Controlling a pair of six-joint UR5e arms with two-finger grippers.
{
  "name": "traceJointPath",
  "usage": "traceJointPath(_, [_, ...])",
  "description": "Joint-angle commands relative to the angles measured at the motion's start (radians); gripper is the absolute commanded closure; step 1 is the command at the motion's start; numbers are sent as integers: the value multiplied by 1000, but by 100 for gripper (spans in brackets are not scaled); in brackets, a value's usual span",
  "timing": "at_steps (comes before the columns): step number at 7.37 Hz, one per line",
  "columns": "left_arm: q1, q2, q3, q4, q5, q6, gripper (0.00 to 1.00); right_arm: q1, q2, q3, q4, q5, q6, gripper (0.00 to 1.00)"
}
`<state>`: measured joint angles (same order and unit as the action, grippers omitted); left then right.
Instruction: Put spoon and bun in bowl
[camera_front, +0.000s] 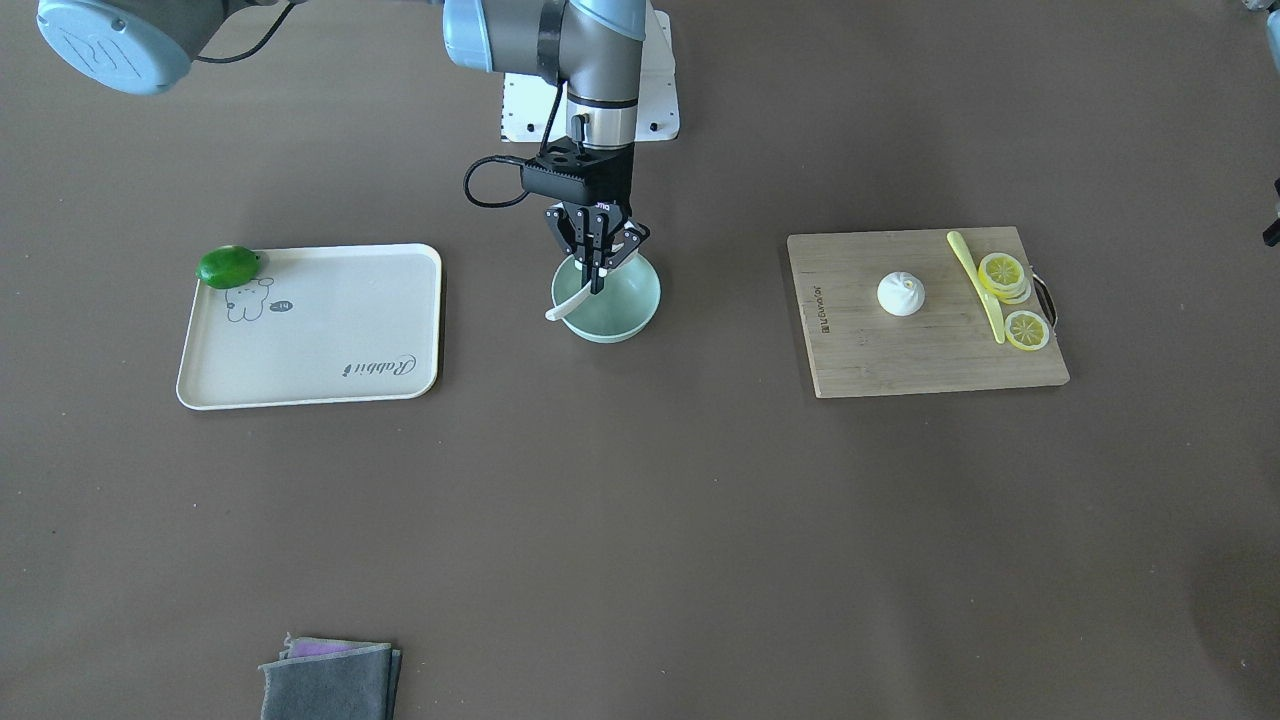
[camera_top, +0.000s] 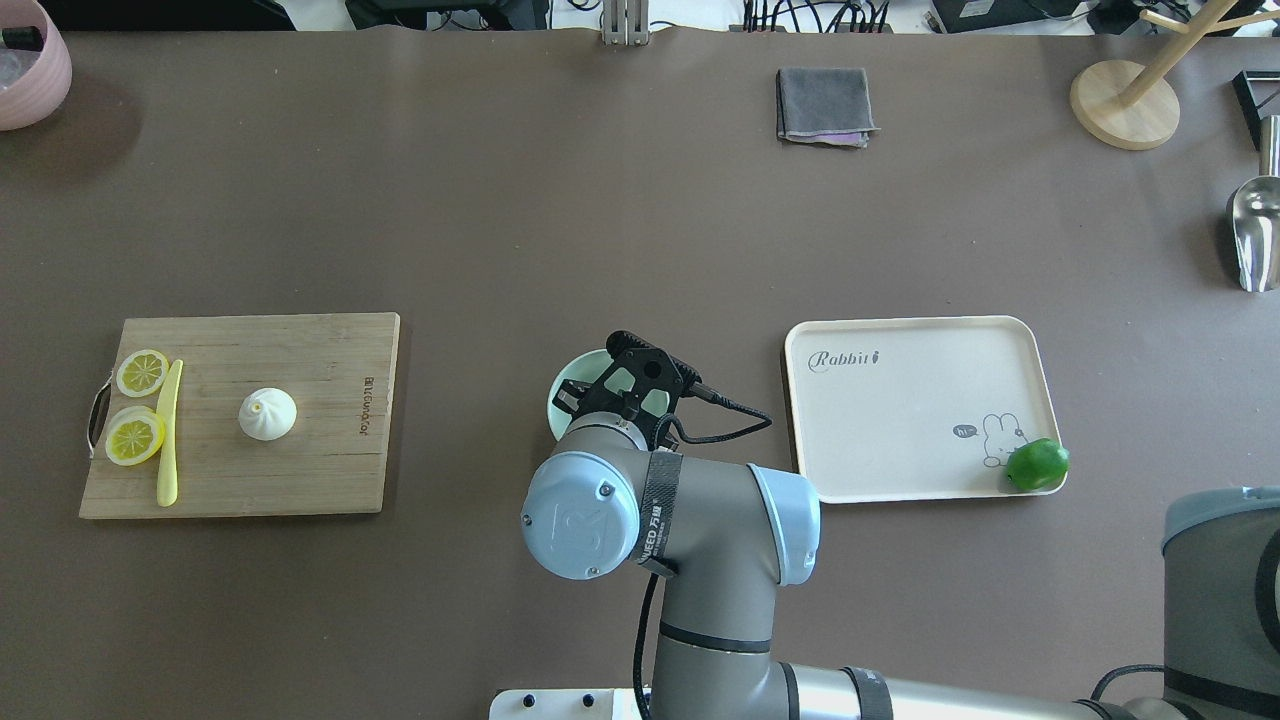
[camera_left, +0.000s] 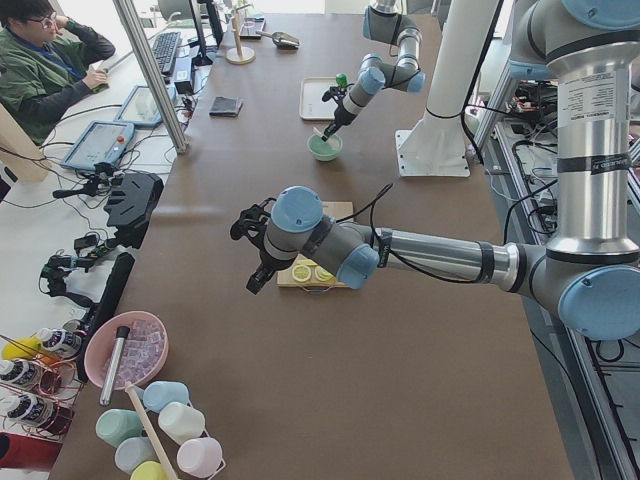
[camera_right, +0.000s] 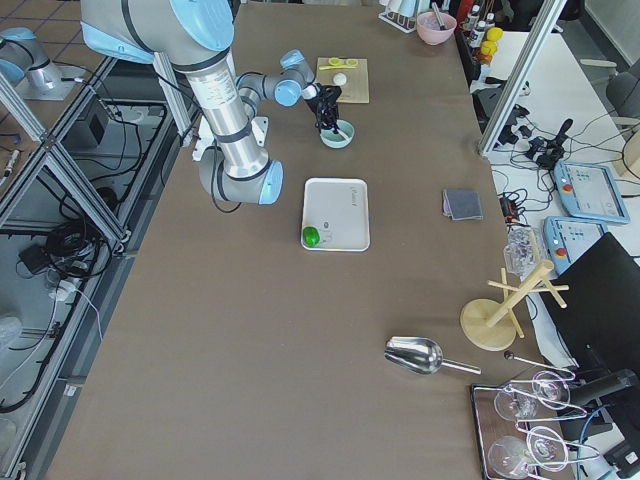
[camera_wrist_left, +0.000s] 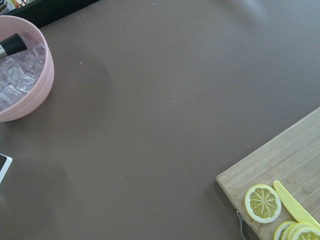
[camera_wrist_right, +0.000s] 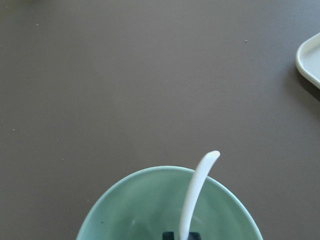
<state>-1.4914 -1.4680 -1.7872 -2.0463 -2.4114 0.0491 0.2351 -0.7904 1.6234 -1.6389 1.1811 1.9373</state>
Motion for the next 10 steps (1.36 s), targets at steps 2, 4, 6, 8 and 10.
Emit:
traceJointPath(2, [0,-2,-1,-2,-2,0,1,12,3,22,-38,-18,-14,1])
traceJointPath(4, [8,-8,-14,-21,-2,-132,1,76,-16,123,-71,58,-139,0])
traceJointPath(6, [168,-11,-21,-170,17,-469,1,236,-131,247,-62,272,-417,0])
traceJointPath(8, [351,-9,-105,-184,137,-784,1,472,-248,329,-61,571,-767,0])
traceJointPath(10, [617,-37,-133,-184,373,-999,1,713,-361,329,-61,842,-1182,0])
